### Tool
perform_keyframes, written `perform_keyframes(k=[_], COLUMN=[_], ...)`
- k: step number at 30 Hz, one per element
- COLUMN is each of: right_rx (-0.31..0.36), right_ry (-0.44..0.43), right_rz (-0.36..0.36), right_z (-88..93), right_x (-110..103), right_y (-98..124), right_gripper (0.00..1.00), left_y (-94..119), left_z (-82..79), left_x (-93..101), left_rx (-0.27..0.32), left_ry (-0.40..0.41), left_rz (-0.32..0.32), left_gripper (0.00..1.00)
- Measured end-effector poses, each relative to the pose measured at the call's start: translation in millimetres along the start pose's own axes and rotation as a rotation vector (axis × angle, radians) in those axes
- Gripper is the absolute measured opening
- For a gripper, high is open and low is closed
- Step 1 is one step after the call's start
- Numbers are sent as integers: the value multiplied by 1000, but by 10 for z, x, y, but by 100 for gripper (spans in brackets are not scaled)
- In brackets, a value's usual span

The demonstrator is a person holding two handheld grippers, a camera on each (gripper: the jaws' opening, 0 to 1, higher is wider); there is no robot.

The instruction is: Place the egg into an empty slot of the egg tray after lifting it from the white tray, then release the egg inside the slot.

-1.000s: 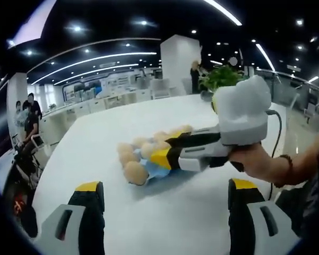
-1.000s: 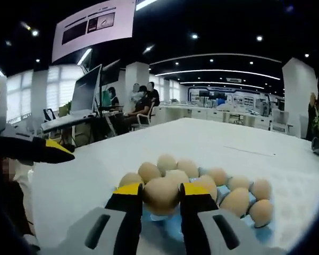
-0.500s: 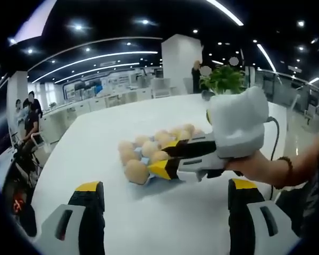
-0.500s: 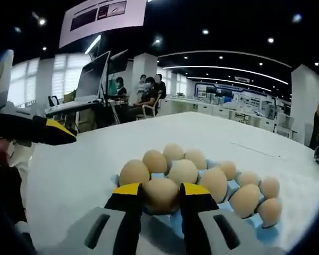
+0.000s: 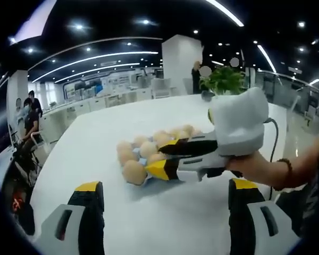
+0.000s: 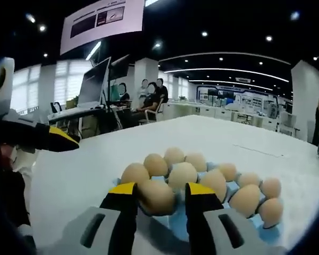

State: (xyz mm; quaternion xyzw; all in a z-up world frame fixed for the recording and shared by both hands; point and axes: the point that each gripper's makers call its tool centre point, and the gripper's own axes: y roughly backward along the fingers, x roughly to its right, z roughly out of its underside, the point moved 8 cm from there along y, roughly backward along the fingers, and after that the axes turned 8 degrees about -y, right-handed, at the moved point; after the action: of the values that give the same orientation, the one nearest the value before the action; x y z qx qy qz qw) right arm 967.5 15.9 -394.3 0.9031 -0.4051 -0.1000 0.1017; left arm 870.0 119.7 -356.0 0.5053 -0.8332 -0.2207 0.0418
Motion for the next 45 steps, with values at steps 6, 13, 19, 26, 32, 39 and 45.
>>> perform_keyframes(k=[6, 13, 19, 26, 32, 39, 45], right_rx=[36, 48, 56, 62, 51, 71, 70], right_ry=[-10, -30, -24, -24, -43, -69, -76], right_rz=[-6, 12, 20, 40, 59, 81, 109], right_z=[-66, -115, -178, -217, -209, -219, -218], right_x=[34, 109, 173, 279, 392, 510, 623], right_y=[30, 86, 139, 231, 315, 424, 535], right_gripper=[49, 65, 72, 75, 76, 77, 77], left_y=[-4, -4, -11, -21, -33, -53, -62], left_z=[-12, -23, -41, -58, -60, -79, -92], left_x=[7, 13, 18, 30, 42, 62, 70], left_rx=[1, 4, 9, 16, 15, 19, 21], left_ry=[0, 4, 5, 3, 4, 0, -3], left_rz=[0, -1, -1, -3, 1, 8, 9], left_gripper=[100, 100, 100, 100, 100, 100, 100])
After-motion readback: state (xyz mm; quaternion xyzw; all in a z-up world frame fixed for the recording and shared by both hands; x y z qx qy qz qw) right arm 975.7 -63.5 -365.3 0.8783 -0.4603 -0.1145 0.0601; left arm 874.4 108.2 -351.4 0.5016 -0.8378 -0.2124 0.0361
